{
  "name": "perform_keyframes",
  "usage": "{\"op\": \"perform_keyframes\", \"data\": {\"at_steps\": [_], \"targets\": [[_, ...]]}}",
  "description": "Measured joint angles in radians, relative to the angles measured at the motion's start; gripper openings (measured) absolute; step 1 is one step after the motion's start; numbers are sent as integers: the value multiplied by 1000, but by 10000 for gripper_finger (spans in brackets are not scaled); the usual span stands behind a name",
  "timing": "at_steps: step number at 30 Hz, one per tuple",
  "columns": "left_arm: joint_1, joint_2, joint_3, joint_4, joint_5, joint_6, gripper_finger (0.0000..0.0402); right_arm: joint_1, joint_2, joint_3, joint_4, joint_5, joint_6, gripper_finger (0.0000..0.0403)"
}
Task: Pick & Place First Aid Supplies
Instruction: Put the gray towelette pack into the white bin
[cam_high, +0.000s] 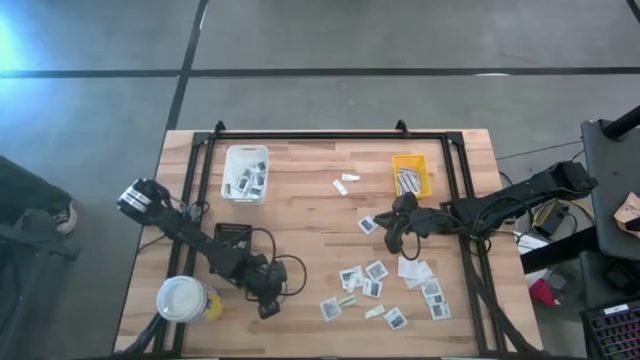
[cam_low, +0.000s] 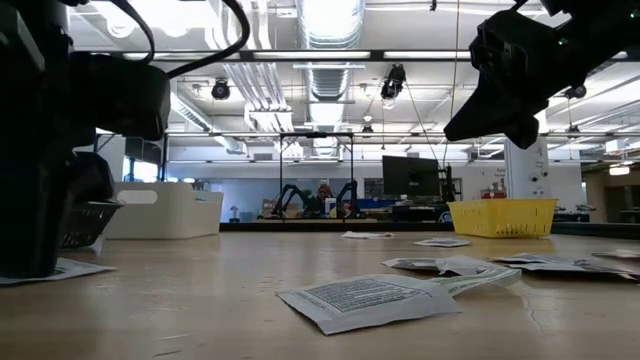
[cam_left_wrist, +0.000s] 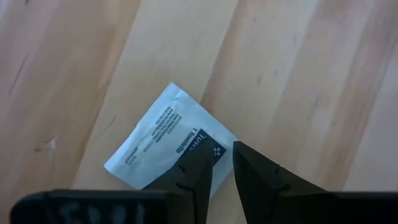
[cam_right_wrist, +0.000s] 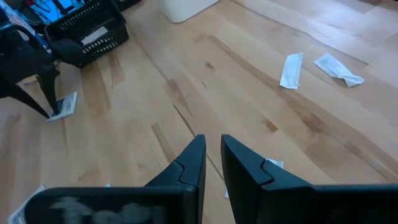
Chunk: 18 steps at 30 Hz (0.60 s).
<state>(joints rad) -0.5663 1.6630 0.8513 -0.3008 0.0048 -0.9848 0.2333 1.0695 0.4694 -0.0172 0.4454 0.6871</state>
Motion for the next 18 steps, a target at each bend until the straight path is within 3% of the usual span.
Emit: {"op": "perform_keyframes", "data": {"at_steps": [13, 18], "targets": [[1, 9, 62, -47, -33, 131, 87, 0, 0, 0, 2, 0, 0, 50], [6, 48, 63, -46, -33, 247, 87, 0, 0, 0, 2, 0, 0, 50]]}}
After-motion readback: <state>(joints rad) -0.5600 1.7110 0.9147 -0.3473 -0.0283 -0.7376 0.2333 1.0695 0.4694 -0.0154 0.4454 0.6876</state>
